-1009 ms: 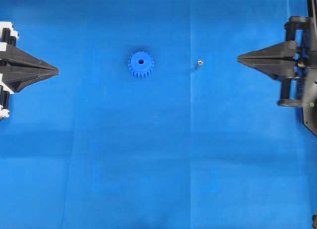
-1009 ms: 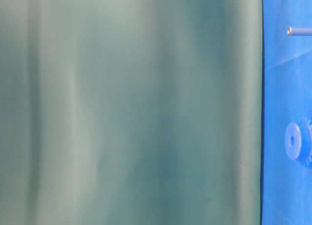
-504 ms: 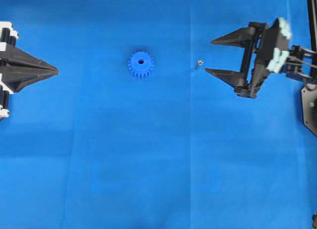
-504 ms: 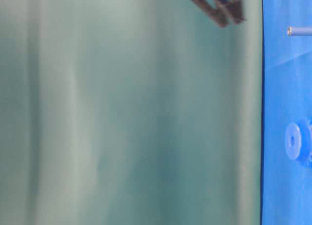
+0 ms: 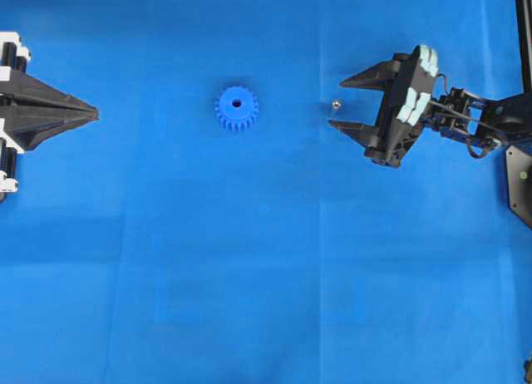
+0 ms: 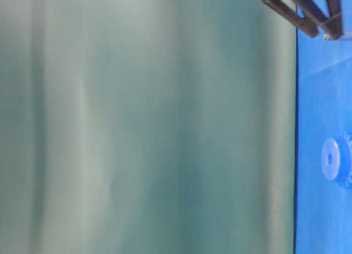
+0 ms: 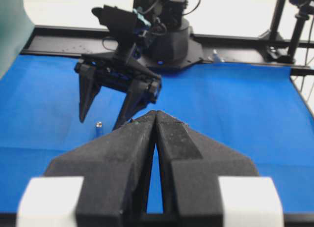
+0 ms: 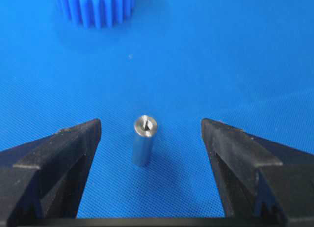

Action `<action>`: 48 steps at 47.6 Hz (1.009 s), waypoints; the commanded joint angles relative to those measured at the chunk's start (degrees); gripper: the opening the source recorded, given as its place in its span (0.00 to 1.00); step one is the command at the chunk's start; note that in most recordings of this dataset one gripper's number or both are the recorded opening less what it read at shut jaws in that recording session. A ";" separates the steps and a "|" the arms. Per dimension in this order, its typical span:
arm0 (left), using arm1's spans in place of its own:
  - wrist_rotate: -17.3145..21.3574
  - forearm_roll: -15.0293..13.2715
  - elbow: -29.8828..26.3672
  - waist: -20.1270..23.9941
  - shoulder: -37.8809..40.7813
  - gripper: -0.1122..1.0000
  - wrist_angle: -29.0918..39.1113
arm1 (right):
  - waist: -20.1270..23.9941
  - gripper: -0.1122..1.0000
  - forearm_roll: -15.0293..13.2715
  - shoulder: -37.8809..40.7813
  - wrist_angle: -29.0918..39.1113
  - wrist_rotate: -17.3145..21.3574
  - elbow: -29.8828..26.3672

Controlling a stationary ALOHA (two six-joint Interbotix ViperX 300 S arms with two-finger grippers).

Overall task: Insert the shaft placed at a random location into the center hole of the small gear at another random location.
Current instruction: 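Lower the right gripper around the metal shaft and close on it, then lift the held shaft with the right gripper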

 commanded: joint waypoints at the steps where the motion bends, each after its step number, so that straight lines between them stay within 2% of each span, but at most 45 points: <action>1: 0.00 0.09 -1.05 0.26 0.35 0.10 -0.53 | -0.09 0.74 0.09 0.18 -0.70 0.00 -0.97; 7: 0.00 0.18 -0.88 0.35 0.26 0.10 -0.35 | 0.26 0.73 0.00 0.26 -0.70 0.00 -1.14; 15: 0.00 0.09 -0.88 0.26 0.26 0.10 -0.26 | 0.97 0.61 0.00 0.35 -0.62 0.00 -1.23; 24: 0.00 0.09 -0.88 0.35 0.26 0.10 -0.18 | 1.32 0.25 -0.09 0.35 -0.70 0.00 -1.23; 28: 0.00 0.09 -0.88 0.35 0.26 0.10 -0.18 | 1.49 0.13 -0.18 0.35 -0.97 0.00 -1.23; 48: 0.00 0.09 -0.70 0.35 0.26 0.10 0.09 | 1.76 0.13 0.00 -1.85 0.79 0.09 -1.49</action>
